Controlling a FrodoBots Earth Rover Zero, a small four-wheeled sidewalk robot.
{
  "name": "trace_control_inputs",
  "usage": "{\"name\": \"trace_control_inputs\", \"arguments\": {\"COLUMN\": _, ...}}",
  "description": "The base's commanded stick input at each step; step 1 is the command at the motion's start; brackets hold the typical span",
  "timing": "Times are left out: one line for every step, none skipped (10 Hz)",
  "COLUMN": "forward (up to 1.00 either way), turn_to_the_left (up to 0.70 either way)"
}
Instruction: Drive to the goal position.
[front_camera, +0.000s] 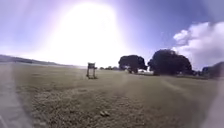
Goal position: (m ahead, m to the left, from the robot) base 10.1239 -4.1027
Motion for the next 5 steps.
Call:
{"name": "trace_control_inputs", "arguments": {"forward": 0.70, "turn_to_the_left": 0.00}}
{"name": "trace_control_inputs", "arguments": {"forward": 0.70, "turn_to_the_left": 0.00}}
{"name": "trace_control_inputs", "arguments": {"forward": 0.70, "turn_to_the_left": 0.00}}
{"name": "trace_control_inputs", "arguments": {"forward": 0.70, "turn_to_the_left": 0.00}}
{"name": "trace_control_inputs", "arguments": {"forward": 0.70, "turn_to_the_left": 0.00}}
